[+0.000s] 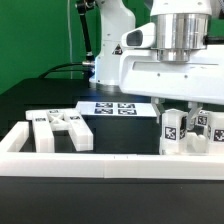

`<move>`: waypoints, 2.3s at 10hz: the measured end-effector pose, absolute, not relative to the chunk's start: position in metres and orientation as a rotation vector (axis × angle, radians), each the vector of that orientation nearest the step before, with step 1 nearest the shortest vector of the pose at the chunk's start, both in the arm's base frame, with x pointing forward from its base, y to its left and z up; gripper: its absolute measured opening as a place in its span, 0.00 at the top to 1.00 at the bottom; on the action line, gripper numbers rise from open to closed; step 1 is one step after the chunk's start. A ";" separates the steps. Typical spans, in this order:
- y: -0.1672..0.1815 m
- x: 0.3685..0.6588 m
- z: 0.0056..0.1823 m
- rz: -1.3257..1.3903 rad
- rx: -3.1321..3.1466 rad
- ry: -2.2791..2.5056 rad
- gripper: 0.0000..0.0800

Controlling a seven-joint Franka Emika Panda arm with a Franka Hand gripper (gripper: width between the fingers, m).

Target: Assemble chair

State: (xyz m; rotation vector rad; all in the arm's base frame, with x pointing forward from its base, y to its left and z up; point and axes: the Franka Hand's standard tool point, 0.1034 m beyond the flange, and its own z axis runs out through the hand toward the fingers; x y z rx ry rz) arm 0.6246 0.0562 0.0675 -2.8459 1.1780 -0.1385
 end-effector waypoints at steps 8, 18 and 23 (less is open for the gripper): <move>0.057 0.624 0.067 -0.096 -2.229 2.070 0.64; 0.051 0.617 0.065 -0.040 -1.727 2.525 0.59; 0.054 0.619 0.076 -0.053 -2.038 2.268 0.19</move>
Offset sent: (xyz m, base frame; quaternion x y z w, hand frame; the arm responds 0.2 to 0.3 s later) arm -0.0111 -0.0002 -0.0049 0.0020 -0.0026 0.2791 0.9603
